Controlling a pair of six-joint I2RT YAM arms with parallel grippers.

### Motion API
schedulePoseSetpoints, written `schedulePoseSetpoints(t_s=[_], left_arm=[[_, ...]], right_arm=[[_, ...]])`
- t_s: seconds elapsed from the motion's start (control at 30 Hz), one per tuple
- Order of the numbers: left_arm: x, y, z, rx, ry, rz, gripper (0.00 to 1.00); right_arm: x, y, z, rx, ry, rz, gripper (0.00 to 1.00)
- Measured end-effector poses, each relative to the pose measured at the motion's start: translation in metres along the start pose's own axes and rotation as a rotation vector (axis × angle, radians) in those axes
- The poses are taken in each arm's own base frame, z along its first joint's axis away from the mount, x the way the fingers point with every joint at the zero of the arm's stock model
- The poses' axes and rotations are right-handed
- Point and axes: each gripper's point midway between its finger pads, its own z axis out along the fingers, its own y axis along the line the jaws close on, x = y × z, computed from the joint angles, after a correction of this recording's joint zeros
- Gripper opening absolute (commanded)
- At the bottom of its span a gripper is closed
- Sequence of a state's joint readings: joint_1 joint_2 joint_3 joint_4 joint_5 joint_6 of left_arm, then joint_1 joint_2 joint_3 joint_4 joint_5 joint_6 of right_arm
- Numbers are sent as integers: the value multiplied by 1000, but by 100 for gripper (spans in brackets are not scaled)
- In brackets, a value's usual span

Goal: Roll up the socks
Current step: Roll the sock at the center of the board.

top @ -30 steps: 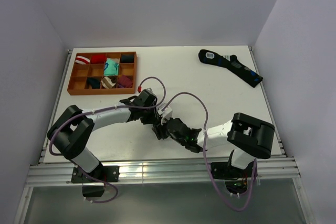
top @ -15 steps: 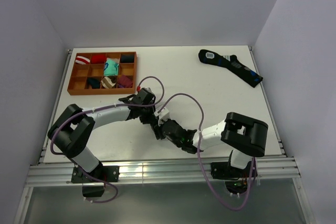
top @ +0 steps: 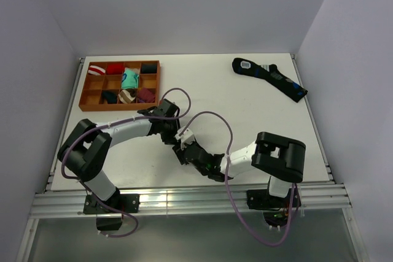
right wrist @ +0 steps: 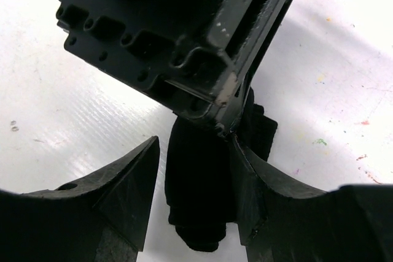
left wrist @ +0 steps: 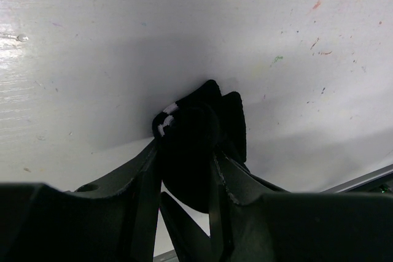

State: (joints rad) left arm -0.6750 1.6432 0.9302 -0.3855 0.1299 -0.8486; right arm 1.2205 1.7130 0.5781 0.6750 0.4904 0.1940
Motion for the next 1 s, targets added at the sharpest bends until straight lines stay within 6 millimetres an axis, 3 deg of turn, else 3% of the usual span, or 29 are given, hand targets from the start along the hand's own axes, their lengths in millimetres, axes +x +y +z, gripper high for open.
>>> schedulePoseSetpoints(t_s=[0.3, 0.4, 0.43, 0.63, 0.73, 0.8, 1.0], left_arm=[[0, 4, -2, -16, 26, 10, 2], [0, 6, -3, -20, 32, 9, 2], [0, 6, -3, -19, 33, 10, 2], [0, 7, -3, -17, 38, 6, 3], [-1, 7, -3, -13, 38, 3, 8], [0, 8, -2, -10, 37, 2, 20], [-1, 8, -3, 8, 8, -9, 32]], right_arm=[[4, -1, 7, 58, 13, -29, 50], [5, -2, 8, 64, 11, -27, 43], [5, -2, 8, 65, 10, -26, 34], [4, -1, 9, 67, 3, -5, 26], [5, -1, 9, 61, -1, 13, 24], [6, -1, 9, 43, -8, 36, 23], [5, -1, 9, -29, -25, 111, 22]])
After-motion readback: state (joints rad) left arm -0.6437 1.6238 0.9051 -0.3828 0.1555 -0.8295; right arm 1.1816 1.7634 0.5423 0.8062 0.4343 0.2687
